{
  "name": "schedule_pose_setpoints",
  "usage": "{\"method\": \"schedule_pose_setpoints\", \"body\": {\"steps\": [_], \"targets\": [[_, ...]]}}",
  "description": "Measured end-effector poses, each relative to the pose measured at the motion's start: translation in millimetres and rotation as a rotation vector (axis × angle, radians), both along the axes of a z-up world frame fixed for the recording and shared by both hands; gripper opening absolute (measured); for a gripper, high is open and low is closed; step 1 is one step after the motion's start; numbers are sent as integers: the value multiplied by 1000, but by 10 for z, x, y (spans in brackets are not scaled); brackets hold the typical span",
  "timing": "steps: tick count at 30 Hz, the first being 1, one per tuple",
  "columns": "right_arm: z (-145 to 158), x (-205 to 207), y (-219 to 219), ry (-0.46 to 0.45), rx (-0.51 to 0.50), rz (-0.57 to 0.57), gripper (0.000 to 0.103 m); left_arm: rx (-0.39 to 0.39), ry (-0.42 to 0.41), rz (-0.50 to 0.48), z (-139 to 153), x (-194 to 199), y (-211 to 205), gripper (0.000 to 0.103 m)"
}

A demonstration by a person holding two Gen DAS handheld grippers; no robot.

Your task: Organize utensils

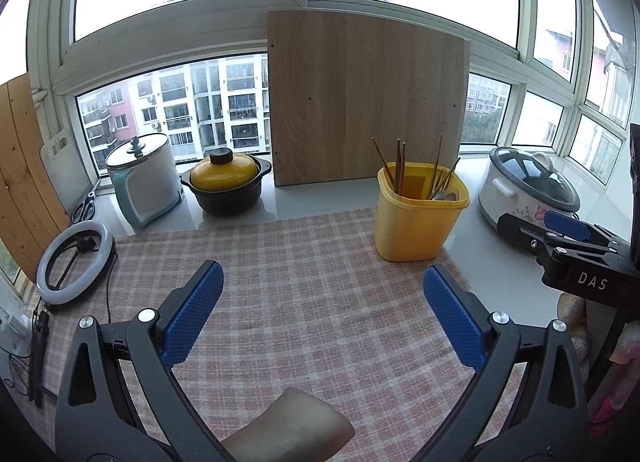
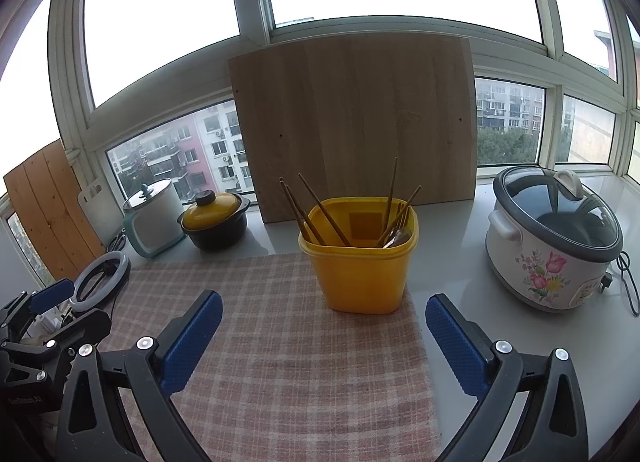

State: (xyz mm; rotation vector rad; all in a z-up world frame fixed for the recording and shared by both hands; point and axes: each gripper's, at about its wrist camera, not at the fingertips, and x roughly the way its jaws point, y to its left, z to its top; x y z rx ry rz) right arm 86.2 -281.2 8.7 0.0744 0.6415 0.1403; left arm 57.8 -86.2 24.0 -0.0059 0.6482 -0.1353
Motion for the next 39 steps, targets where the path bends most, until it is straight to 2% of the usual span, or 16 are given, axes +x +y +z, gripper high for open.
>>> {"method": "schedule_pose_setpoints", "body": {"steps": [39], "targets": [[-129, 2, -70, 47, 20, -29, 103, 12, -8, -1, -13, 36, 72, 102]]}}
